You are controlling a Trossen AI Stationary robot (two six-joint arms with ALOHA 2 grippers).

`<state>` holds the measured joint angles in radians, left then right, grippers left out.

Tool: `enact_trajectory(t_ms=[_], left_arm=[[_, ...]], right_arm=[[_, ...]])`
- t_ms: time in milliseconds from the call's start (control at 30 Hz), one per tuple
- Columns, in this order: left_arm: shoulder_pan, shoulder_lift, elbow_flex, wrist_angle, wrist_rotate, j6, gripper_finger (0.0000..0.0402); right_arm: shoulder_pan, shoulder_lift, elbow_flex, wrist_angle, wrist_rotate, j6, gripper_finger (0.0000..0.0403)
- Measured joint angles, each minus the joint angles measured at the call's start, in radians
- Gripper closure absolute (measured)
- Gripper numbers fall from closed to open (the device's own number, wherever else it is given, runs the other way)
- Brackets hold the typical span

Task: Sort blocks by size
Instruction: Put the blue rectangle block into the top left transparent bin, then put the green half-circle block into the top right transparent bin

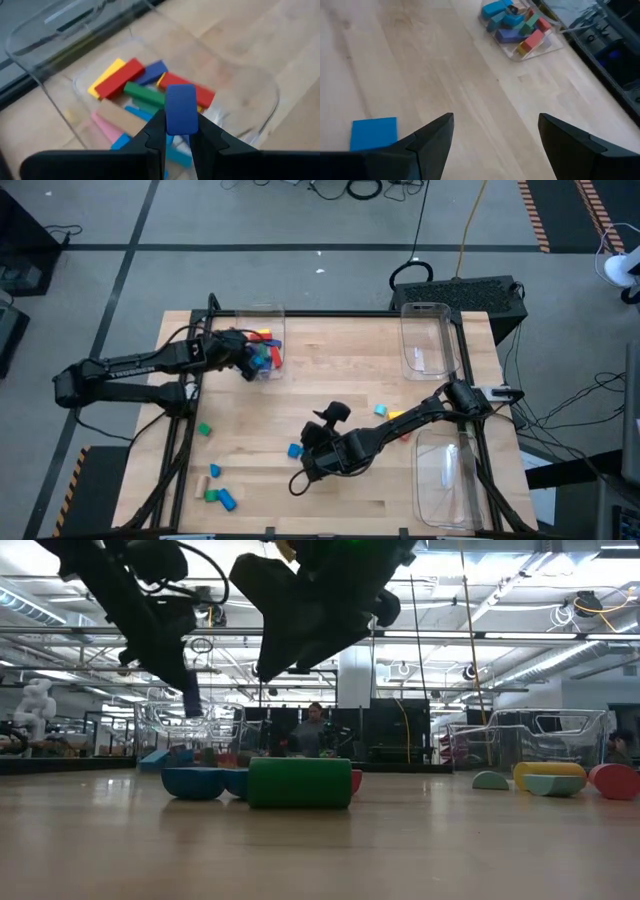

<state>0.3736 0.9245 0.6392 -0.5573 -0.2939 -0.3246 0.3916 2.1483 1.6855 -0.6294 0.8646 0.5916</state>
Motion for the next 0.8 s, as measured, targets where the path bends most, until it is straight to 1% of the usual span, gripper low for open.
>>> enact_trajectory(t_ms=[67, 233, 333, 467, 500, 633, 800], left_arm=[[0.005, 0.0, 0.0, -0.025, 0.006, 0.032, 0.0322], [0.008, 0.0, 0.0, -0.035, 0.005, 0.056, 0.0226], [0.008, 0.0, 0.0, -0.035, 0.004, 0.073, 0.0191], [0.008, -0.001, 0.005, -0.049, 0.008, 0.07, 0.0177], [0.008, -0.002, 0.017, -0.073, 0.027, 0.069, 0.0176], [-0.018, -0.01, 0.099, -0.181, 0.127, 0.069, 0.0175], [-0.105, -0.027, 0.222, -0.348, 0.14, 0.048, 0.0174]], right_arm=[[-0.002, 0.0, 0.0, 0.011, -0.009, 0.0, 0.0128], [-0.006, 0.0, 0.0, 0.014, -0.01, 0.0, 0.0128], [-0.006, 0.0, 0.0, 0.015, -0.01, 0.0, 0.0128], [-0.006, 0.0, 0.0, 0.015, -0.01, -0.006, 0.0128], [-0.006, 0.0, 0.0, 0.015, -0.011, -0.011, 0.0128], [-0.007, 0.0, 0.0, 0.02, -0.011, -0.033, 0.0128], [-0.015, 0.0, 0.0, 0.02, -0.01, -0.061, 0.0128]])
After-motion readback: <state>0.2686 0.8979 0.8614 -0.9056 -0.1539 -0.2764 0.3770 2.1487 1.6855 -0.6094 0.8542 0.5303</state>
